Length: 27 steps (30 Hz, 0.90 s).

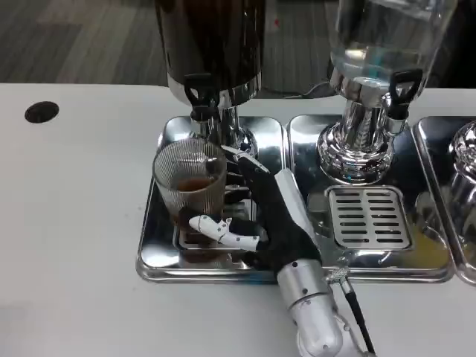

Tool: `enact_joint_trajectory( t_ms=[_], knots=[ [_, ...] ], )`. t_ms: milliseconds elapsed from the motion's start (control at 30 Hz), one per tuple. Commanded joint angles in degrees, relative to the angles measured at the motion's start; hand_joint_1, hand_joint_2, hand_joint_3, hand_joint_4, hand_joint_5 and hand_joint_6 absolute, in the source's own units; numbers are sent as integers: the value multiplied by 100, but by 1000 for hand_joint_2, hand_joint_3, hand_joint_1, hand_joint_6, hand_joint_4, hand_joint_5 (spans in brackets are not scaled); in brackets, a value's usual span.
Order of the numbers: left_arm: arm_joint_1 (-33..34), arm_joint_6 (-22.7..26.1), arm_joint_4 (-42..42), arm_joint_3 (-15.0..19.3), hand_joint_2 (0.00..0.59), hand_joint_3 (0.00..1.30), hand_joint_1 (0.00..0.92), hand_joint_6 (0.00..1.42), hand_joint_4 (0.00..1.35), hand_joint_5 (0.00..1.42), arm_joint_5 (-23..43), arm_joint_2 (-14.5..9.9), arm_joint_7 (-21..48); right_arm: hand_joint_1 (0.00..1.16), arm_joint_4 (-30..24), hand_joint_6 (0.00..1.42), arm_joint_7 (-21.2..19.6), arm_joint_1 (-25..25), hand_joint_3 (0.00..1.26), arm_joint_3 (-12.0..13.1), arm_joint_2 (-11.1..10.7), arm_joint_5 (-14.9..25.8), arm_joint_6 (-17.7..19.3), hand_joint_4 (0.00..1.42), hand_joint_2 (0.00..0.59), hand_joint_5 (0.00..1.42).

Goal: Grasp the cup under the faucet to collect the drink, then remove the cup.

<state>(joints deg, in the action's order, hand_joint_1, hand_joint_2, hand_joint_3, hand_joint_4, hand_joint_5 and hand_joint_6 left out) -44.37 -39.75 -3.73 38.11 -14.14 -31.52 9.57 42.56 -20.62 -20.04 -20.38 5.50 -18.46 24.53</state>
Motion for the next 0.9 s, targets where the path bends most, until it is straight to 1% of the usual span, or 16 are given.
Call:
enact_joint_trajectory(
  t_ms=[33, 267, 900],
  knots=[
    [-61, 36, -71, 16, 0, 0, 0, 0, 0, 0, -53, -35, 61, 867, -85, 489, -11, 143, 317, 3, 359, 43, 140, 337, 210, 372],
    [-43, 64, -99, 28, 0, 0, 0, 0, 0, 0, -28, -49, 63, 867, -204, 491, -2, 205, 317, -15, 336, 28, 164, 338, 210, 375],
    [30, 216, -270, -79, 0, 0, 0, 0, 0, 0, -96, -51, 89, 867, -714, 497, 96, 701, 321, -4, 106, 47, 248, 352, 210, 392]
  ],
)
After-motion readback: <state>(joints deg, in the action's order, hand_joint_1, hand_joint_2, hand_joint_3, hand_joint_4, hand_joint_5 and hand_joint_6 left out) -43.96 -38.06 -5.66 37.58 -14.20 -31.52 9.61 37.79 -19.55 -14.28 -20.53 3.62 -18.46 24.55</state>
